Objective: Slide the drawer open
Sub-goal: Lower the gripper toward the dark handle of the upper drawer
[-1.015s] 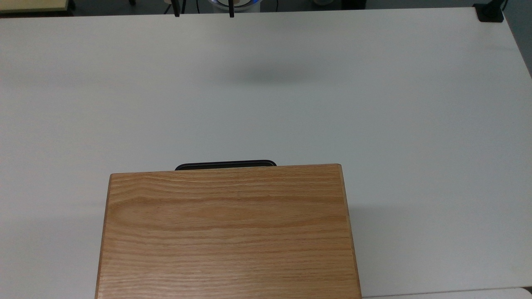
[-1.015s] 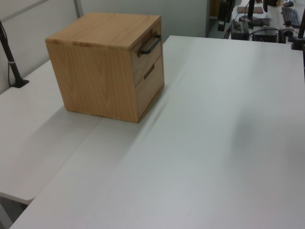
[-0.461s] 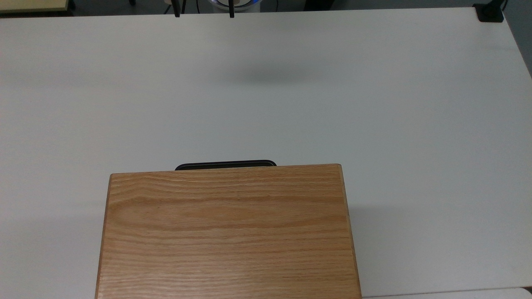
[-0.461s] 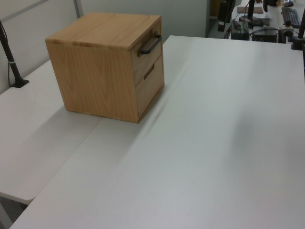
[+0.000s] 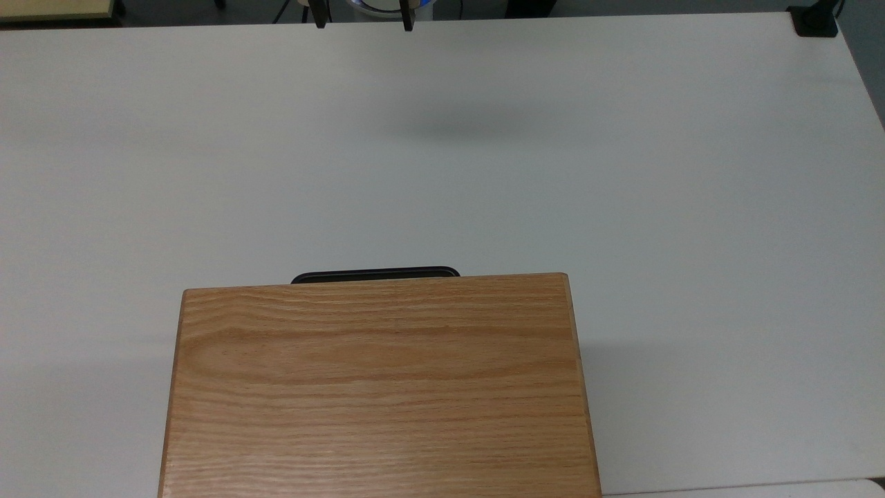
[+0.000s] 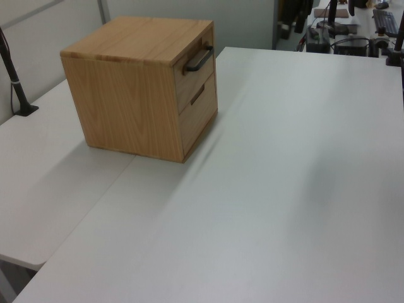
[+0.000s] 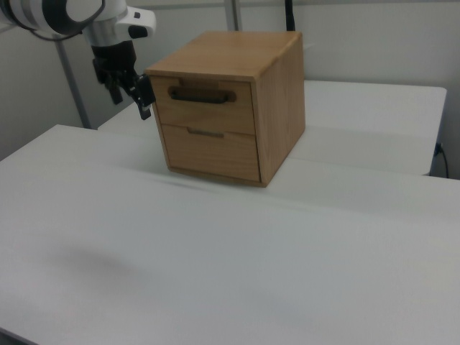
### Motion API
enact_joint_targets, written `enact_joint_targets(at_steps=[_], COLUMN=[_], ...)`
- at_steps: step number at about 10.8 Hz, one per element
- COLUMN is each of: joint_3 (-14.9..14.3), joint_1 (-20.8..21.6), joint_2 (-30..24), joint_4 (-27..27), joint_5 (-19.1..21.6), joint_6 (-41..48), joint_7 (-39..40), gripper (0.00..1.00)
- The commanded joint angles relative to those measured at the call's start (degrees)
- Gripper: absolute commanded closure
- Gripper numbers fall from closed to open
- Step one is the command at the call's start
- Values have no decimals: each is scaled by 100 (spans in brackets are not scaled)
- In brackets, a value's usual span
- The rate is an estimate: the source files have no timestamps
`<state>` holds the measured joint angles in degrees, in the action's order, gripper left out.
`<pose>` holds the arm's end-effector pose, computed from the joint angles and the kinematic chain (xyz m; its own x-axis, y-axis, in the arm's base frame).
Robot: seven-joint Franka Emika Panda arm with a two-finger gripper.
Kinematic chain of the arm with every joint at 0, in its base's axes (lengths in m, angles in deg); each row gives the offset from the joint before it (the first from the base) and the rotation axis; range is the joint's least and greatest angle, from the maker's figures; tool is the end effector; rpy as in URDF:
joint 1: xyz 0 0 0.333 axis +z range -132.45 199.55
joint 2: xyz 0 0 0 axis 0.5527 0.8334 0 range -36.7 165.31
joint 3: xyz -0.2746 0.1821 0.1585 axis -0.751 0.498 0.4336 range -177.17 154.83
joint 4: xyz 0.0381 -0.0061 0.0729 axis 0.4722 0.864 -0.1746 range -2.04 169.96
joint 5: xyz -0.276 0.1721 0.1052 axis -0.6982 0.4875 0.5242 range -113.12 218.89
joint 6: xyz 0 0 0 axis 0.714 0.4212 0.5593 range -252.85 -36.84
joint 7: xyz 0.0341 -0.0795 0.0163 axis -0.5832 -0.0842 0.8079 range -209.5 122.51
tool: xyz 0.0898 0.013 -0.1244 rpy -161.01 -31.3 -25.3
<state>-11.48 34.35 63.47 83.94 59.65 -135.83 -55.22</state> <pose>0.5181 0.0209 0.6495 0.9697 -0.2095 0.1255 -0.1908 -0.9706 -0.1465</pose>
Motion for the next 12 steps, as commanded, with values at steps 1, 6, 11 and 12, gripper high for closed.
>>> enact_joint_targets(at_steps=[1, 6, 11, 12], joint_3=[-30, -30, -30, -30], joint_1=[-1, -1, -19, -19], joint_2=[-57, 592, 1286, 1462], joint_4=[264, 635, 617, 512], joint_5=[472, 1439, 1890, 1890], joint_6=[-1243, -4146, -5493, -5625], joint_7=[-1950, -4039, -4338, -4338], gripper=[0, 9, 54, 54])
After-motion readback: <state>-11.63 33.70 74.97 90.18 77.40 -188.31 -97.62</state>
